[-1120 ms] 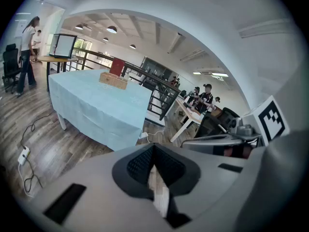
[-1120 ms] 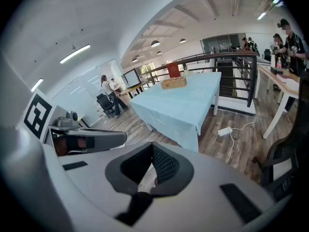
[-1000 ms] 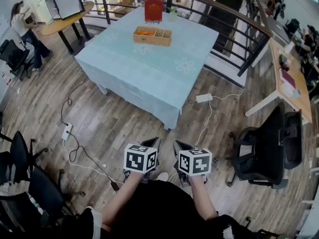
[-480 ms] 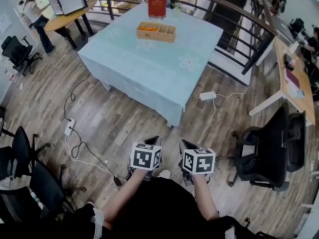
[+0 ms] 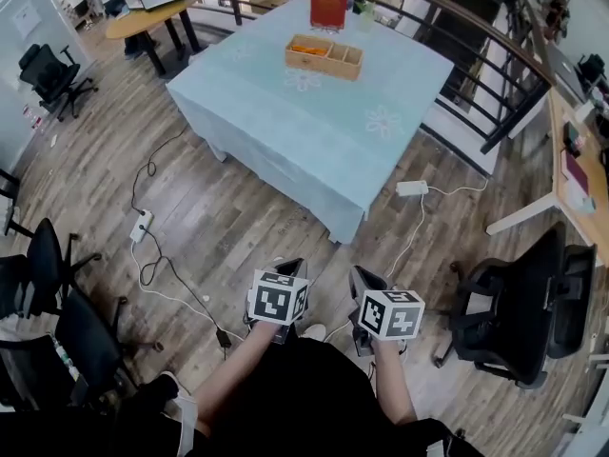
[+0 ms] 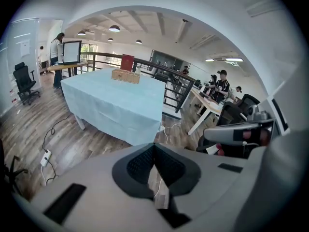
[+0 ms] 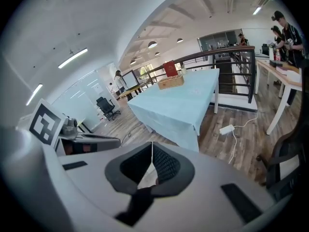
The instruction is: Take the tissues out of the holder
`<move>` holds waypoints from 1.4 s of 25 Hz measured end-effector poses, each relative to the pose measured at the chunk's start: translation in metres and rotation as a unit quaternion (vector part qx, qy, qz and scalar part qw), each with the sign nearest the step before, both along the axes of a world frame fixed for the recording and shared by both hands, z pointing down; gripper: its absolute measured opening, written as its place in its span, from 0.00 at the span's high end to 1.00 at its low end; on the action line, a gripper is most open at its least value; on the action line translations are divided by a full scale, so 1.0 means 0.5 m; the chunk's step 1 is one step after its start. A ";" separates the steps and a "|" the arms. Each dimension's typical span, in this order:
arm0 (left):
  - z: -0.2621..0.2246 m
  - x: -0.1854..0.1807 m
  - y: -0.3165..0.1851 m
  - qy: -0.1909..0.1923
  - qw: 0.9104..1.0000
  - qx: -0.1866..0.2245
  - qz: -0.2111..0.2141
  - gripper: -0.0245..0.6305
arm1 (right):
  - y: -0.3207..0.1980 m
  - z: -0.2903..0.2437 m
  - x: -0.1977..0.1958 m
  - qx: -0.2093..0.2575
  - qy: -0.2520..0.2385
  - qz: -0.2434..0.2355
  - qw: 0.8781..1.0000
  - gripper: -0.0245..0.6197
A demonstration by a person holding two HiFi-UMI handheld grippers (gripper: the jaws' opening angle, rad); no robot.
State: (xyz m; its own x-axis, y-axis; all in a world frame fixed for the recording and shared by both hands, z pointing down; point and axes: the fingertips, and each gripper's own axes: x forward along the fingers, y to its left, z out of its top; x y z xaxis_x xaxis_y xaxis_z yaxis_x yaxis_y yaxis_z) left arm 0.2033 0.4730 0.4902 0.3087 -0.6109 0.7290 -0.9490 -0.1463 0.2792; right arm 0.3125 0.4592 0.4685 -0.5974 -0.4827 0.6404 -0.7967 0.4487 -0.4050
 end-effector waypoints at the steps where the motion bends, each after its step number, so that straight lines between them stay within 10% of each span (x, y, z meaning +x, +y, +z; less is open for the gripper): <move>1: 0.001 -0.006 -0.009 0.001 1.000 0.000 -0.002 0.95 | -0.008 -0.002 -0.005 0.001 -0.006 -0.002 1.000 0.94; 35: -0.010 -0.344 -0.579 0.022 0.999 -0.002 0.049 0.95 | -0.547 -0.042 -0.404 -0.027 -0.016 -0.012 0.999 0.87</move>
